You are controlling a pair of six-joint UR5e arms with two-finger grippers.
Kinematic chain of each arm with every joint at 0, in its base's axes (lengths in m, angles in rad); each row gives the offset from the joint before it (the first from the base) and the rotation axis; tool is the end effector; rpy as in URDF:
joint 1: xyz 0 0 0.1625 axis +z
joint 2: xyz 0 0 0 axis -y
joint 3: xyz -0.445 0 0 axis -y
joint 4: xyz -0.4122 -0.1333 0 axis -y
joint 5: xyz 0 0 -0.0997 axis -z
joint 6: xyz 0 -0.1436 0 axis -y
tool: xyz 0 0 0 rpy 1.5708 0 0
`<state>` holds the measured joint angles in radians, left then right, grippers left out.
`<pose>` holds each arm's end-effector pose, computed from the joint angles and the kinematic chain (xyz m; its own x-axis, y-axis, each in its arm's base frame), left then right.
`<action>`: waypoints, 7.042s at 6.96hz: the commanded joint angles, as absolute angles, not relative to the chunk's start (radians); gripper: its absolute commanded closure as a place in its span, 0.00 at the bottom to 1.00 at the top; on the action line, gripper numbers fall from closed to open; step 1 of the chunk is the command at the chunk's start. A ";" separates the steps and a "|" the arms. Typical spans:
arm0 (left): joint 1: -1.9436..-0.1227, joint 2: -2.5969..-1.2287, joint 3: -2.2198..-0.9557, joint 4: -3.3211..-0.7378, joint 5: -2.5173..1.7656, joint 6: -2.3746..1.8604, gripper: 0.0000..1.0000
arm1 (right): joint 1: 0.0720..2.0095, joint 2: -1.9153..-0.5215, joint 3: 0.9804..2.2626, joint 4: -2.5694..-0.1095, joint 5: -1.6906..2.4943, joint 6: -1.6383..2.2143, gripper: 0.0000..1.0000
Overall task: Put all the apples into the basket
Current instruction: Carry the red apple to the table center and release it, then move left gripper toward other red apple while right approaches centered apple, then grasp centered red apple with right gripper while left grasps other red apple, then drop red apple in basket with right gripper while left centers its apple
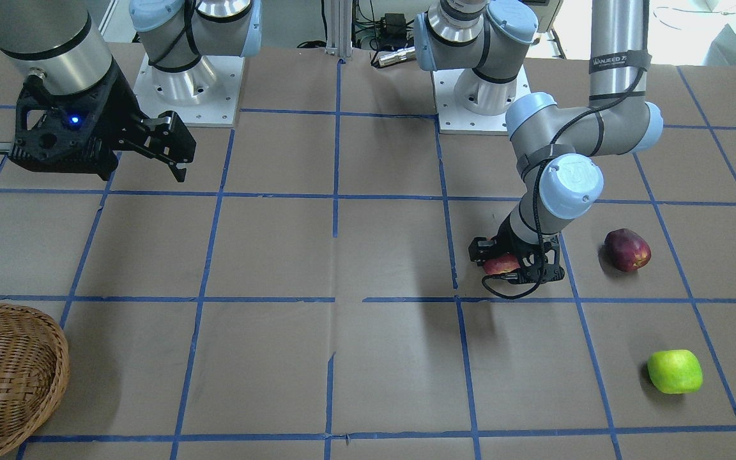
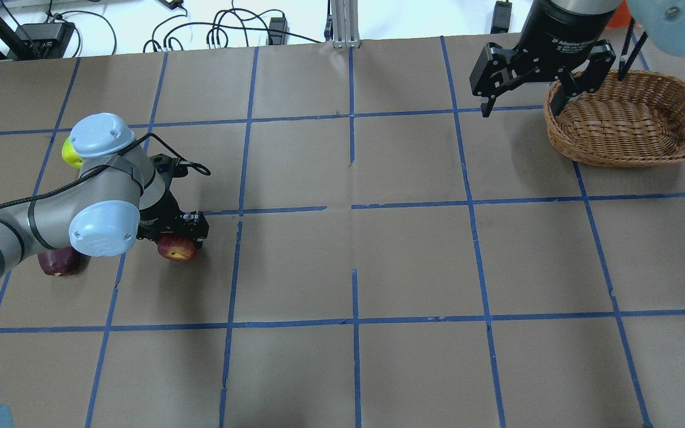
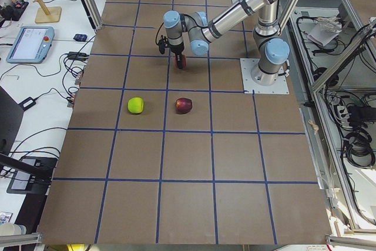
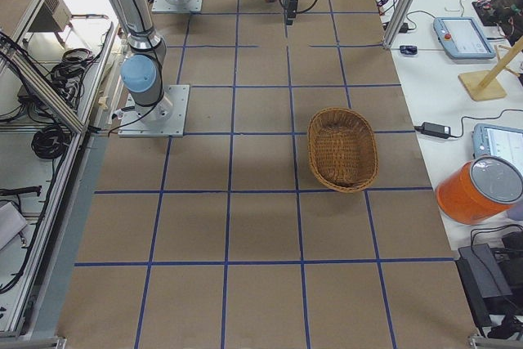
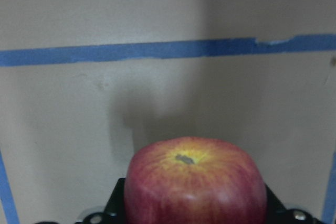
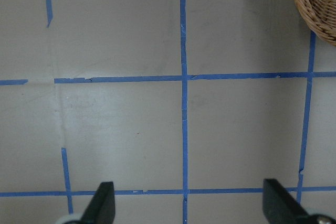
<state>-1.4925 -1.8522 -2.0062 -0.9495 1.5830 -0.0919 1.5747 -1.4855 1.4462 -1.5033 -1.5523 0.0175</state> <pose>-0.0905 -0.5286 0.1667 -0.9856 -0.1678 -0.0208 -0.1690 0.9811 0.0938 0.1381 -0.5449 0.4757 -0.9997 0.0141 -0.0180 0.0136 0.9995 0.0285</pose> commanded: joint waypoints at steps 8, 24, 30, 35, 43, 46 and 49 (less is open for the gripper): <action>-1.954 -2.094 -1.704 -0.736 1.474 -0.755 0.00 | 1.563 -1.419 1.459 -1.536 -1.555 0.020 0.00; -0.877 -1.828 -2.108 -0.778 1.577 0.902 0.00 | 1.898 -1.028 1.516 -1.940 -1.539 0.253 0.00; -0.963 -1.838 -2.010 -0.784 1.583 0.771 0.54 | 1.898 -0.999 1.586 -2.006 -1.513 0.250 0.00; -1.491 -1.752 -1.881 -1.097 1.543 -0.167 0.54 | 1.815 -1.105 1.574 -2.013 -1.529 0.236 0.90; -1.899 -2.006 -1.849 -0.742 1.367 -0.897 0.00 | 1.117 -1.142 1.566 -2.089 -1.676 -0.406 1.00; -1.866 -1.988 -1.748 -0.802 1.376 -0.868 0.00 | 1.029 -1.037 1.563 -2.281 -1.680 -0.506 0.86; -1.697 -1.895 -1.610 -1.103 1.417 -0.537 0.00 | 1.020 -0.947 1.444 -2.270 -1.669 -0.508 0.00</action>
